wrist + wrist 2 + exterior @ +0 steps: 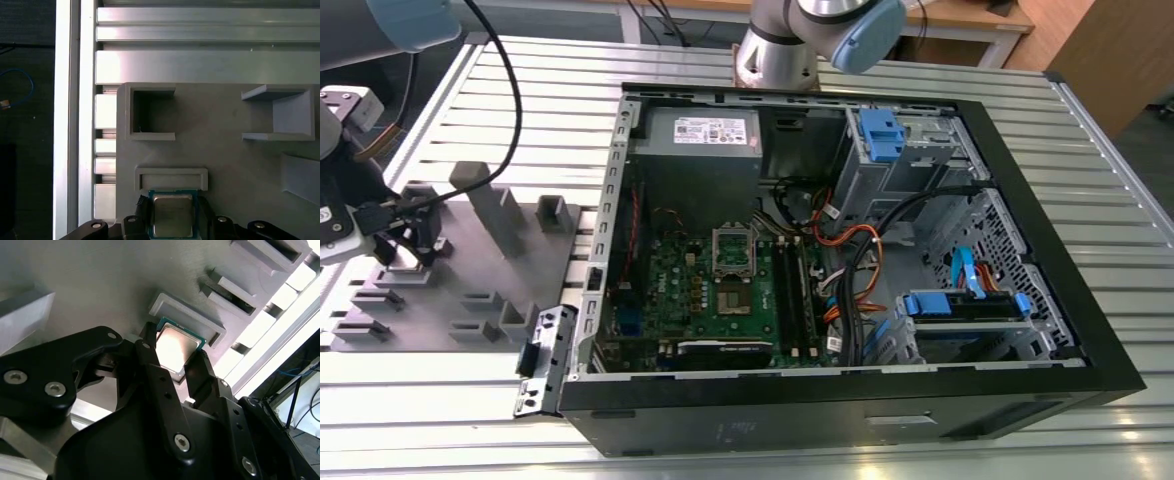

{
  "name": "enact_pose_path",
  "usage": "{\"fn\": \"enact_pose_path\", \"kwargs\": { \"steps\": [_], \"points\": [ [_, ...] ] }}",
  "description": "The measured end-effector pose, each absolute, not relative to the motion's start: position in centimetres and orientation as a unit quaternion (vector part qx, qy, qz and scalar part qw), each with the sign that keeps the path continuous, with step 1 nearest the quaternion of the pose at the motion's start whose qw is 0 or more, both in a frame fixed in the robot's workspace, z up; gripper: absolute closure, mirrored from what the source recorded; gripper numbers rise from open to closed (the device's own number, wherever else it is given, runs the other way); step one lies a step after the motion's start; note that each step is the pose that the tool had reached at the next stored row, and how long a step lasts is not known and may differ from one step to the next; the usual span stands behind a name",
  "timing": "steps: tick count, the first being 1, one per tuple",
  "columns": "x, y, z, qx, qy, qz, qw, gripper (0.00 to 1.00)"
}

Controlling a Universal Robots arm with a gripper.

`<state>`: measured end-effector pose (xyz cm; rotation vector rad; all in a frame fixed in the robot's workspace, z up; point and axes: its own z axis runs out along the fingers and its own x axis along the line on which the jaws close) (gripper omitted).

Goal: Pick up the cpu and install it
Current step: 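Pick up the cpu and move it towards the insertion slot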

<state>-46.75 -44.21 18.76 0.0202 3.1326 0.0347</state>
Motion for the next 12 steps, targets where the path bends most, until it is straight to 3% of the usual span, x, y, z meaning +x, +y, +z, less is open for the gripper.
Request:
{"fn": "enact_pose_path", "kwargs": {
  "steps": [12],
  "points": [
    [-46.77, -44.22, 18.40, 0.006, 1.000, 0.011, 0.005, 0.53]
  ]
}}
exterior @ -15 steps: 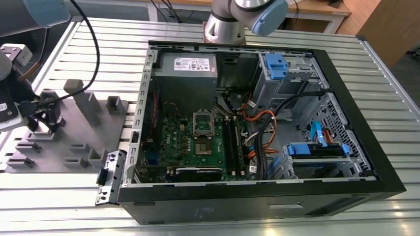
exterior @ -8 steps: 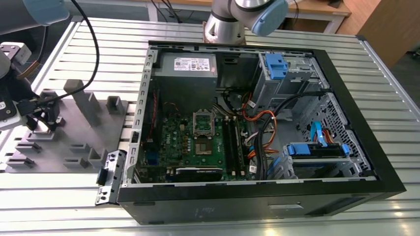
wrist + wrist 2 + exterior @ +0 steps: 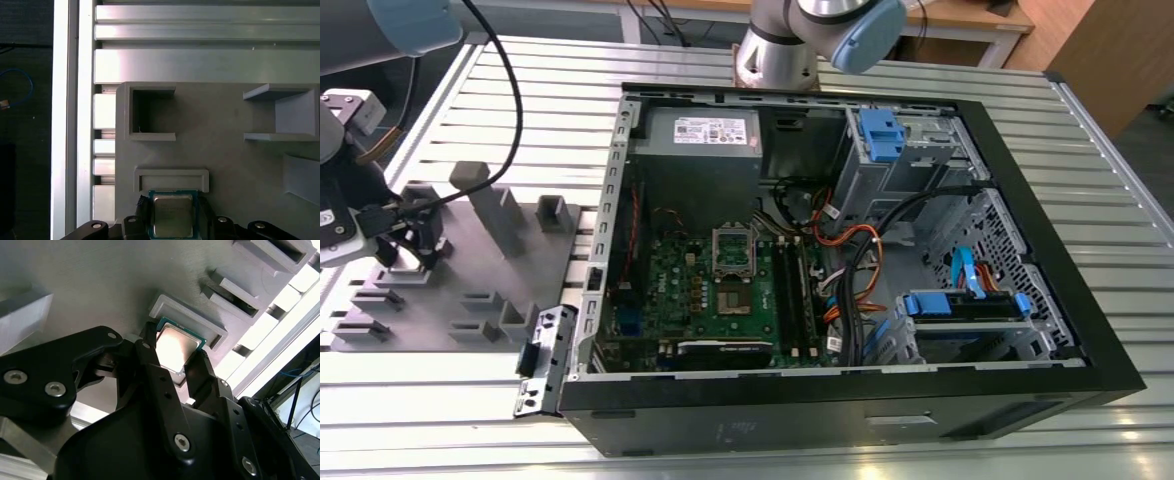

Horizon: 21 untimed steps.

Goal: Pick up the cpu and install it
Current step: 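Pick up the cpu and move it towards the insertion slot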

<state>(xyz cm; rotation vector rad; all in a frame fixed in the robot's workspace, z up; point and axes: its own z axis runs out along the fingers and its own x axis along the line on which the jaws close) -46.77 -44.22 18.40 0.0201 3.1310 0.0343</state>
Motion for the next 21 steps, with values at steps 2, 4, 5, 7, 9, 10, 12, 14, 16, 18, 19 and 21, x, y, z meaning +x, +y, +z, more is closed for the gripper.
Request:
{"fn": "enact_pose_path", "kwargs": {
  "steps": [2, 4, 5, 7, 9, 10, 12, 14, 16, 18, 19, 21],
  "points": [
    [-46.76, -44.22, 18.38, 0.006, 1.000, 0.011, 0.005, 0.53],
    [-46.76, -44.22, 18.36, 0.006, 1.000, 0.011, 0.005, 0.53],
    [-46.76, -44.22, 18.30, 0.006, 1.000, 0.011, 0.005, 0.53],
    [-46.76, -44.22, 18.25, 0.006, 1.000, 0.011, 0.005, 0.53],
    [-46.76, -44.22, 18.25, 0.006, 1.000, 0.011, 0.005, 0.53],
    [-46.76, -44.22, 18.26, 0.006, 1.000, 0.011, 0.005, 0.53],
    [-46.76, -44.22, 18.25, 0.006, 1.000, 0.011, 0.005, 0.53],
    [-46.76, -44.22, 18.24, 0.006, 1.000, 0.011, 0.005, 0.52],
    [-46.76, -44.22, 18.23, 0.006, 1.000, 0.011, 0.005, 0.45],
    [-46.76, -44.22, 18.23, 0.006, 1.000, 0.011, 0.005, 0.45],
    [-46.76, -44.22, 18.23, 0.006, 1.000, 0.011, 0.005, 0.45],
    [-46.76, -44.22, 18.22, 0.006, 1.000, 0.011, 0.005, 0.45]
  ]
}}
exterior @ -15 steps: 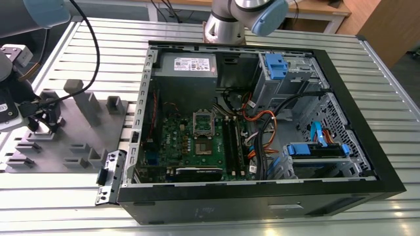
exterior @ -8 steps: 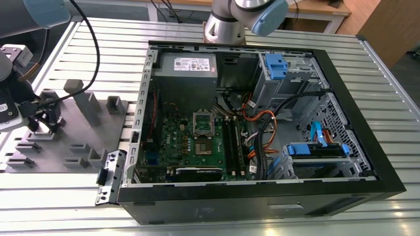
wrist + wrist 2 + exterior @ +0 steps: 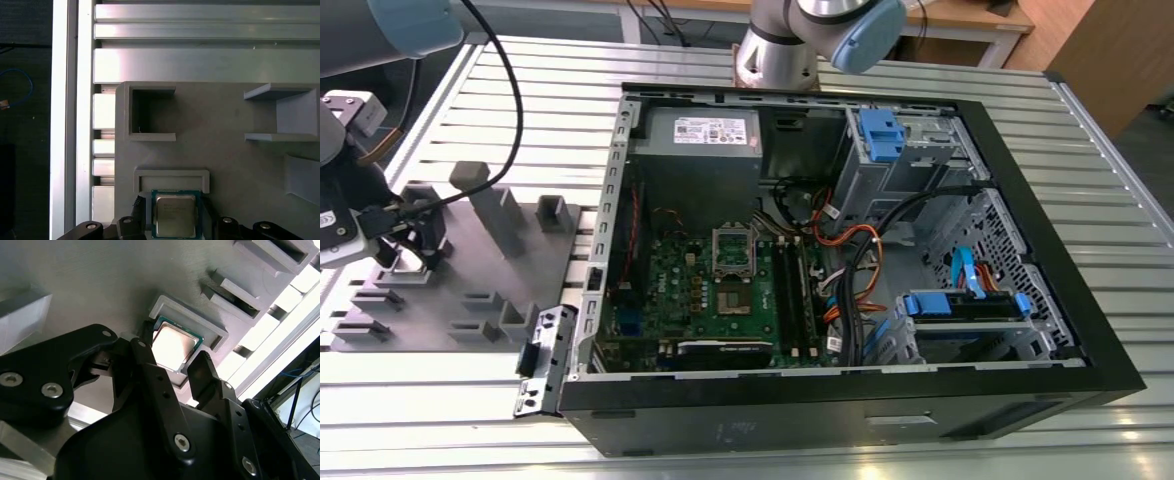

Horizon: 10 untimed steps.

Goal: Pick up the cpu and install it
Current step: 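Pick up the cpu and move it towards the insertion slot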

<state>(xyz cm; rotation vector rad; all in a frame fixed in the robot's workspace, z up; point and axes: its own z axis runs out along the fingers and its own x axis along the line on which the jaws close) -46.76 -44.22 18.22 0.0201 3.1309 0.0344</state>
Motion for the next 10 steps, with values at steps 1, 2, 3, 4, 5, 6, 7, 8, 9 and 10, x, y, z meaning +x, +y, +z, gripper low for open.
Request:
{"fn": "enact_pose_path", "kwargs": {
  "steps": [1, 2, 3, 4, 5, 6, 7, 8, 9, 10],
  "points": [
    [-46.76, -44.22, 18.22, 0.006, 1.000, 0.011, 0.005, 0.45],
    [-46.76, -44.22, 18.21, 0.006, 1.000, 0.011, 0.005, 0.45],
    [-46.76, -44.22, 18.21, 0.006, 1.000, 0.011, 0.005, 0.45],
    [-46.76, -44.22, 18.21, 0.006, 1.000, 0.011, 0.005, 0.45],
    [-46.76, -44.22, 18.21, 0.006, 1.000, 0.011, 0.005, 0.45],
    [-46.77, -44.22, 18.19, 0.006, 1.000, 0.011, 0.005, 0.45],
    [-46.78, -44.21, 18.16, 0.006, 1.000, 0.011, 0.005, 0.45],
    [-46.80, -44.22, 18.15, 0.006, 1.000, 0.011, 0.005, 0.45],
    [-46.83, -44.22, 18.14, 0.006, 1.000, 0.011, 0.005, 0.45],
    [-46.86, -44.22, 18.12, 0.006, 1.000, 0.011, 0.005, 0.45]
  ]
}}
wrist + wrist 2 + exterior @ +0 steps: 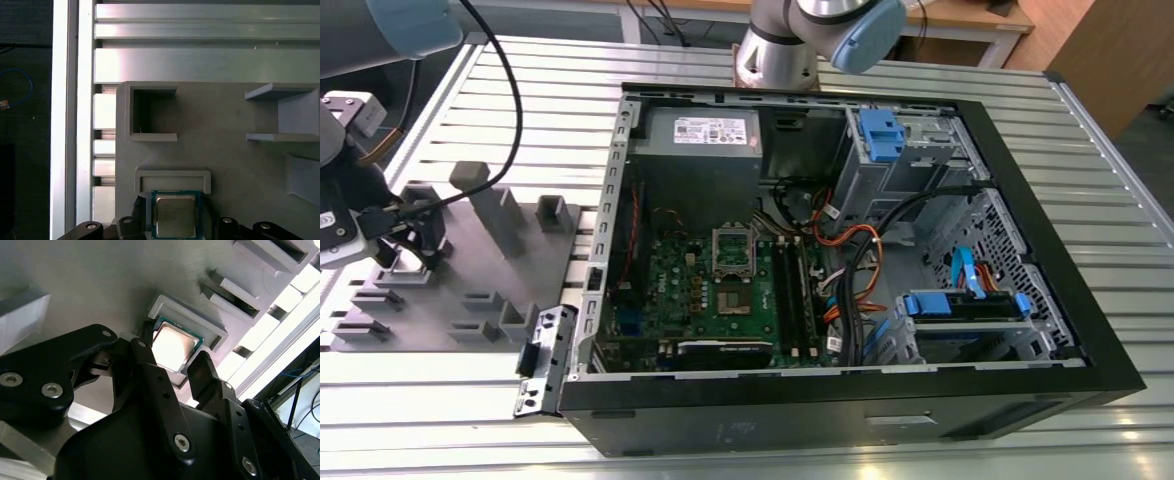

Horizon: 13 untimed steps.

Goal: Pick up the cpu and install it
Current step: 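Pick up the cpu and move it towards the insertion slot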

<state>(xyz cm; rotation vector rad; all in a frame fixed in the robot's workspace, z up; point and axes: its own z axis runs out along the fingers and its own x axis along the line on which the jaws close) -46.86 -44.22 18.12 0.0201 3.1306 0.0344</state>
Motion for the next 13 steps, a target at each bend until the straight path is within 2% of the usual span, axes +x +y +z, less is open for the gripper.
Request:
{"fn": "enact_pose_path", "kwargs": {
  "steps": [13],
  "points": [
    [-46.98, -44.21, 18.25, 0.006, 1.000, 0.011, 0.006, 0.45]
  ]
}}
